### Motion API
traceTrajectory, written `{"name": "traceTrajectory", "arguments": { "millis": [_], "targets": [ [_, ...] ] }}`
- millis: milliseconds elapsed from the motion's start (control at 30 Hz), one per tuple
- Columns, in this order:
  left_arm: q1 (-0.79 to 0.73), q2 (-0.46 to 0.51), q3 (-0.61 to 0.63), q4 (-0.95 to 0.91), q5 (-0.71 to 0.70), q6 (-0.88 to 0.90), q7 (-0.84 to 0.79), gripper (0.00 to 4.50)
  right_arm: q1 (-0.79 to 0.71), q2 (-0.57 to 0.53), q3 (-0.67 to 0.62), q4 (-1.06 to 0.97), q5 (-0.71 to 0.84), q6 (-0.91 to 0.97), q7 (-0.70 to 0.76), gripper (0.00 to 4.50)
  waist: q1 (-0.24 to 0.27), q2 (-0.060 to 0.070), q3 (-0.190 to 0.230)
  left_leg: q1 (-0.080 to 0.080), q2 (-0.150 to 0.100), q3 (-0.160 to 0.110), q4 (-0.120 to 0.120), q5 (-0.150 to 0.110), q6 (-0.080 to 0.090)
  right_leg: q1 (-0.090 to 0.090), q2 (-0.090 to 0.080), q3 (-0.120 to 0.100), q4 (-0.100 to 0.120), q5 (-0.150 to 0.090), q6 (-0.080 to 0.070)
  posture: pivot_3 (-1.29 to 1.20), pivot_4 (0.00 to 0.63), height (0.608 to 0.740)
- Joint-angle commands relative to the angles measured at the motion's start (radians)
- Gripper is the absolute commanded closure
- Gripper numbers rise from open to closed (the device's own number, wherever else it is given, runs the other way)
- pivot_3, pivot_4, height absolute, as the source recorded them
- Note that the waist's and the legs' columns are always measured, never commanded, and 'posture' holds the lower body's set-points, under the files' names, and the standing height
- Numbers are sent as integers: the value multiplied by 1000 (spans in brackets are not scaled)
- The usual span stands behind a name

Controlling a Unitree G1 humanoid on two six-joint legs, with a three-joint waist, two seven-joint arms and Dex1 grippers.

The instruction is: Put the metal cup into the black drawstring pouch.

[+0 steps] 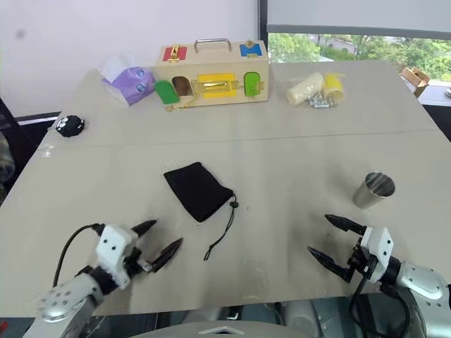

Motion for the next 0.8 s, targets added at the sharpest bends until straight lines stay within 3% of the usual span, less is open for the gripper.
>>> {"name": "traceTrajectory", "arguments": {
  "millis": [33,333,533,800],
  "targets": [
    [-62,9,-42,-69,-8,-20,-21,0,15,14,8,-54,29,1,-4,24,9,0,0,0,0,0,1,0,0,0,0,0,0,0,0,0,150,740],
    [-359,-46,-219,0,120,58,83,0,53,16,39,-110,51,-17,30,24,13,0,-1,1,0,0,2,3,3,1,1,-2,0,4,3,0,150,740],
    [-374,6,-280,57,242,12,78,0,49,24,51,-121,50,-18,21,24,5,1,-1,1,1,0,-1,3,3,0,1,-2,1,4,3,0,150,740],
    [-374,-26,-260,54,269,34,138,0,44,34,53,-90,43,-41,35,24,13,1,-1,1,1,0,0,2,3,0,1,-2,1,4,3,0,150,740]
  ]
}}
